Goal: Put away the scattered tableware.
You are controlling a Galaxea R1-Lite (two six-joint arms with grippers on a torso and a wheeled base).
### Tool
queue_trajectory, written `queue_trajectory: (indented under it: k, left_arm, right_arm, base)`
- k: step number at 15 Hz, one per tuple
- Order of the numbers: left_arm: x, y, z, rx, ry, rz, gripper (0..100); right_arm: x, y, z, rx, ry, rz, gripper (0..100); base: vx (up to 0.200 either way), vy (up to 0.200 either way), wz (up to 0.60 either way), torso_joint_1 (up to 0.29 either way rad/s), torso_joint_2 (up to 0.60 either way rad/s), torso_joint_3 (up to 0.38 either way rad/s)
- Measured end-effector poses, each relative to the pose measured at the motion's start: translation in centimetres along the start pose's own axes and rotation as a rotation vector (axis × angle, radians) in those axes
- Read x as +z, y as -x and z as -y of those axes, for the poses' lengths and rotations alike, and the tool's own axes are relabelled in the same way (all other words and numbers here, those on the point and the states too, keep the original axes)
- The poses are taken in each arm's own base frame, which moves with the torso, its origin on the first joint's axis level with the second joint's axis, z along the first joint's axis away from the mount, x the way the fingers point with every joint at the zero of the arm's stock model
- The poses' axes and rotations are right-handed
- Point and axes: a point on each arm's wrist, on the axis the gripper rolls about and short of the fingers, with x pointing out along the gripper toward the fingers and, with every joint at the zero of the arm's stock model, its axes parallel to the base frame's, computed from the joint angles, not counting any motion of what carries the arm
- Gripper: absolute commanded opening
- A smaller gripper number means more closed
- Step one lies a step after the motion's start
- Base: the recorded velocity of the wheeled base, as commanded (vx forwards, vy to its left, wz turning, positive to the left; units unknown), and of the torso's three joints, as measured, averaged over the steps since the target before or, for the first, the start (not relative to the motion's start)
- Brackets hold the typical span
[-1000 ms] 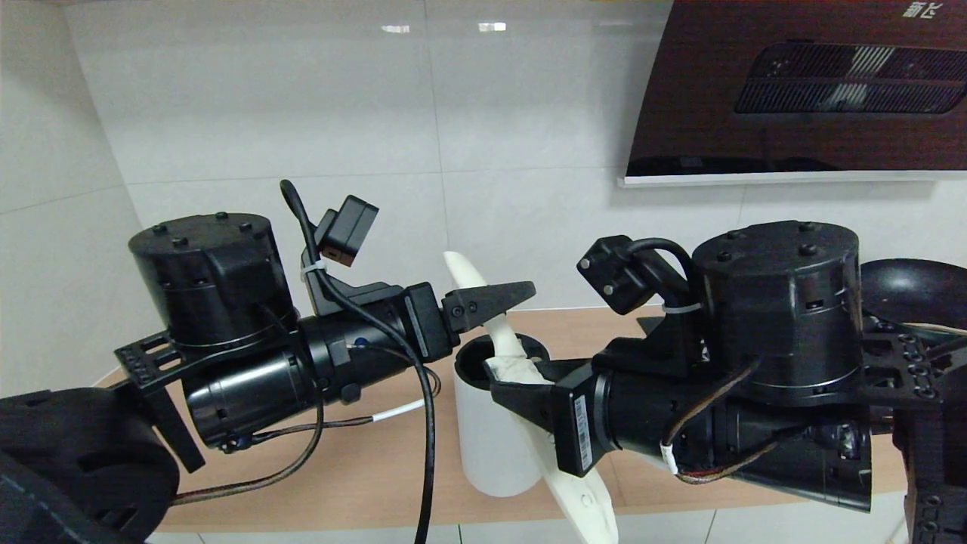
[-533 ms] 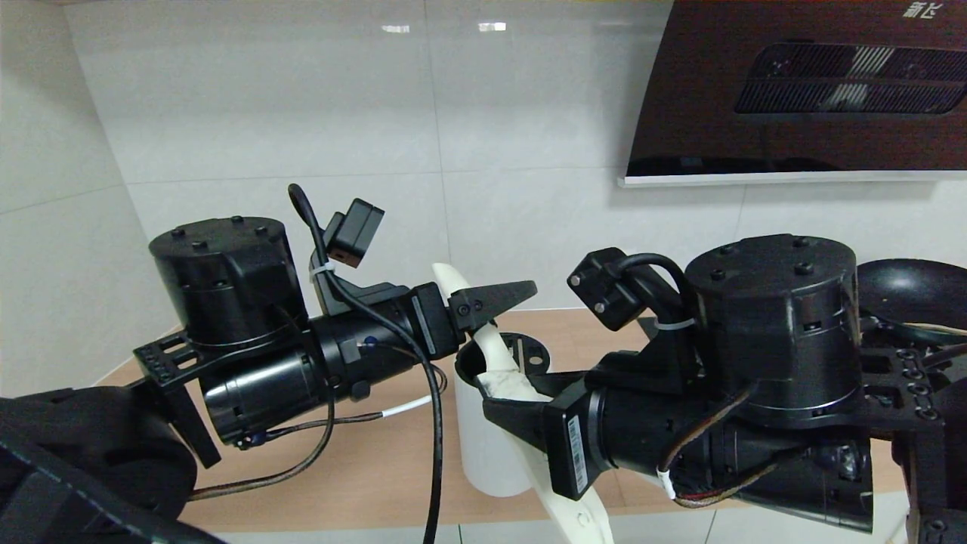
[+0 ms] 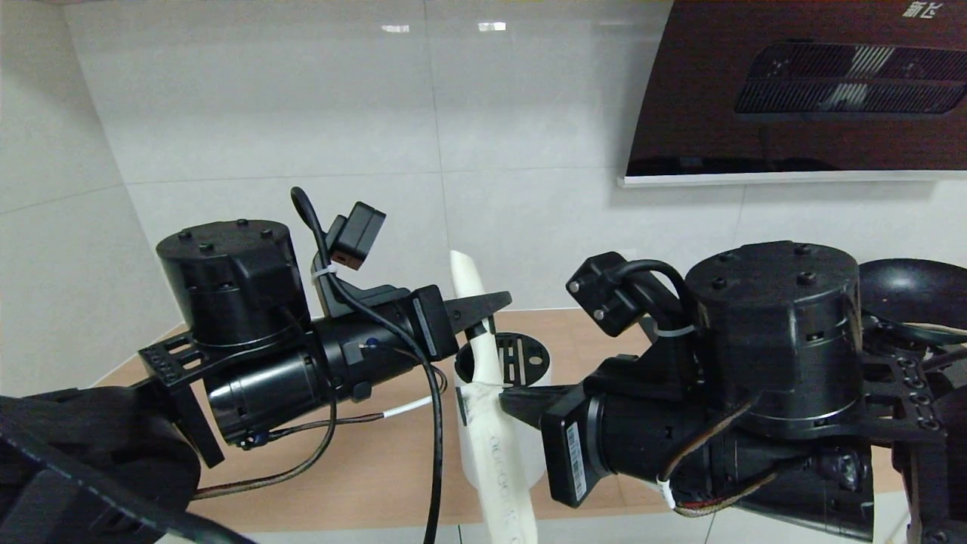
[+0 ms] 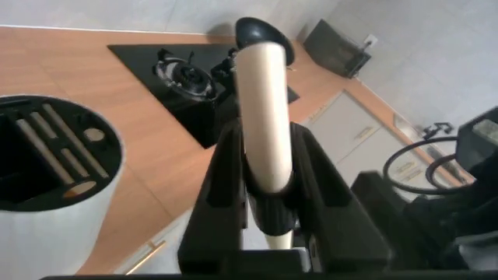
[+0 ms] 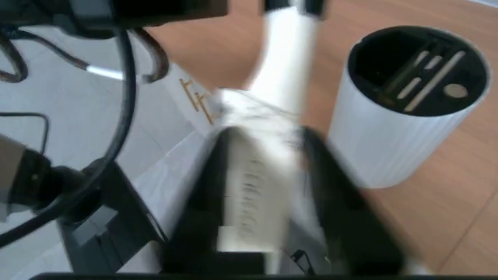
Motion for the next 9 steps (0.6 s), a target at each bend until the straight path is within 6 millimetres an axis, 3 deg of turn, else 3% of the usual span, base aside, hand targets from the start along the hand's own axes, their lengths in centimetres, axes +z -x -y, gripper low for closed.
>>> queue_trajectory:
  k: [7,8,9]
  left_arm:
    - [0.17,-0.06,0.08,0.011,-0.002,0.017,0]
    - [0.38,-0.12,0.17,0.020,-0.005,0.032,0]
    - [0.62,-0.19,0.24,0.031,-0.007,0.047,0]
  right_arm:
    - [0.14,0.05,0.14,-0.039,-0.001,0.021,0]
    - [0.19,0.09,0.17,-0.046,-0.002,0.025,100]
    - [0.25,0.14,0.17,-0.050,-0.003,0.028,100]
  base:
    - [0.000,0.000,0.00,0.000,0.00,0.000]
    - [0.000,0.000,0.00,0.000,0.00,0.000]
    - [0.000,0.000,0.00,0.000,0.00,0.000]
